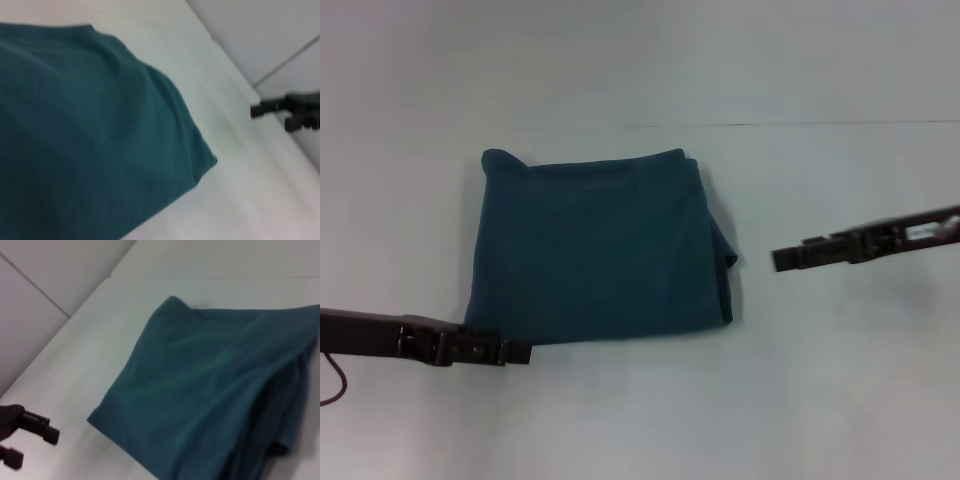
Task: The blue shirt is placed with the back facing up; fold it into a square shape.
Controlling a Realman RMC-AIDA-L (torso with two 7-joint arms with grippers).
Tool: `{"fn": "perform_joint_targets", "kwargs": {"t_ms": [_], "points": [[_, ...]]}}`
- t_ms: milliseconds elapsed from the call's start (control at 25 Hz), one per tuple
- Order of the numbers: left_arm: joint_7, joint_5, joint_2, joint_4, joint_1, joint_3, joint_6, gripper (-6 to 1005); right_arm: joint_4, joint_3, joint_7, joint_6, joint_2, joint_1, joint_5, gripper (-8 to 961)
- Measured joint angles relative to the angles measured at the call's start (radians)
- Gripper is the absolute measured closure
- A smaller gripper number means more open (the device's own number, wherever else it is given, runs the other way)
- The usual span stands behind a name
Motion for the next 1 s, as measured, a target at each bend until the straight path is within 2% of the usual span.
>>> {"fn": "perform_joint_targets", "kwargs": {"t_ms": [120,320,360,400,520,800,1000], "points": [[0.016,0.023,0.000,0.003,-0.010,0.005,0.000,214,-0.006,-0.005,-0.018,0.017,0.034,0.023,-0.008,70],[0.035,0.016,-0.001,0.016,-0.015,0.000,0.002,214,-0.009,-0.012,-0.113,0.045,0.094,0.023,0.017,71],[0.046,0.016,-0.004,0.022,-0.017,-0.001,0.004,214,-0.009,-0.014,-0.172,0.038,0.113,0.017,0.041,71],[0.054,0.015,-0.006,0.026,-0.019,-0.001,0.005,214,-0.007,-0.015,-0.191,0.034,0.118,0.017,0.048,71],[0.063,0.015,-0.008,0.032,-0.028,0.002,0.002,214,0.000,-0.017,-0.201,0.028,0.121,0.017,0.050,70],[0.055,0.015,-0.007,0.033,-0.035,0.000,-0.002,214,0.005,-0.040,-0.079,0.004,0.107,0.016,0.045,69],[0.047,0.006,-0.013,0.032,-0.035,-0.007,-0.013,214,0.005,-0.043,-0.061,-0.009,0.108,0.015,0.045,70]]}}
